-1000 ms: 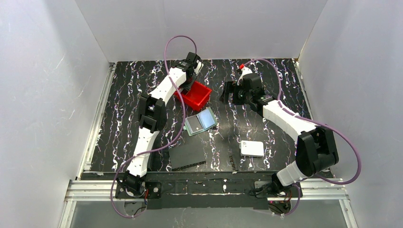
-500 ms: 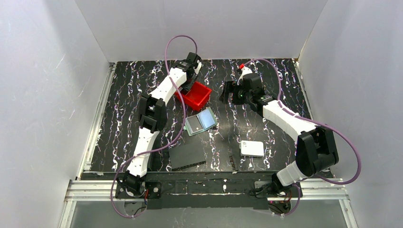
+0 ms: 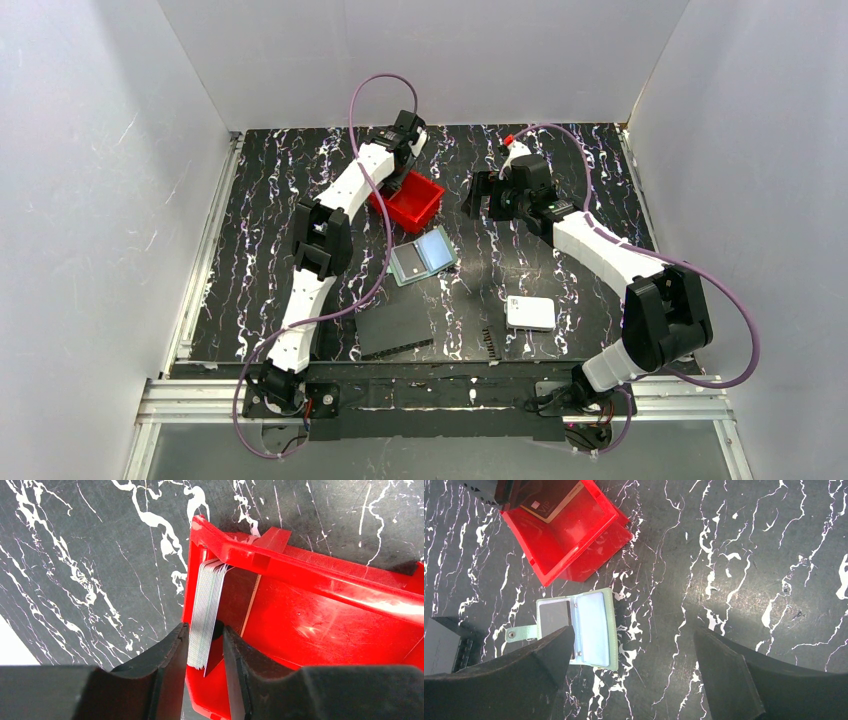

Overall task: Put the credit cards into the card holder
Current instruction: Pick up the credit card from the storage box.

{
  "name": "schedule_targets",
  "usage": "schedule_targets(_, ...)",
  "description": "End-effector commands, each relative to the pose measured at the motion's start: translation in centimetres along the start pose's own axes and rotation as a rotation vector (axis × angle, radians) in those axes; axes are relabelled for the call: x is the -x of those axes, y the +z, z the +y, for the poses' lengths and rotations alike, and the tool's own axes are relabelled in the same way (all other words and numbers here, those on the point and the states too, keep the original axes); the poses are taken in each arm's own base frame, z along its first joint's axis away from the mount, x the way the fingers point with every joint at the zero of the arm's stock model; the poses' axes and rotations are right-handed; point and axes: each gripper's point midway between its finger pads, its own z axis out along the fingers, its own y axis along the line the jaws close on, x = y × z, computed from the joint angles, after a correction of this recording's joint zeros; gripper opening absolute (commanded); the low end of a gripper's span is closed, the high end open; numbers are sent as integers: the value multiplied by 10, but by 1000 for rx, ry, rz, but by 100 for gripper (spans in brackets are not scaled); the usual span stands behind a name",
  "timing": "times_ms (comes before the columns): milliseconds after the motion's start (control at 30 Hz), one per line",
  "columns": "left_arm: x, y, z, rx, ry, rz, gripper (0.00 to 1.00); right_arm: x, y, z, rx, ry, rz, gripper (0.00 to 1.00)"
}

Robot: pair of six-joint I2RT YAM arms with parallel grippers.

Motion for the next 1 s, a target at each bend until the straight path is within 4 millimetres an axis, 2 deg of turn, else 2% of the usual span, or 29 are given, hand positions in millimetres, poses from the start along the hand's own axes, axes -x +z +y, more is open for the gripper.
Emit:
schedule_targets(0, 12, -23, 14, 42, -11, -45, 29, 5, 3, 4, 21, 1, -21, 98)
schedule_targets(967, 16, -34, 12, 60, 15, -59, 11, 4, 4, 4, 22, 4, -19, 98)
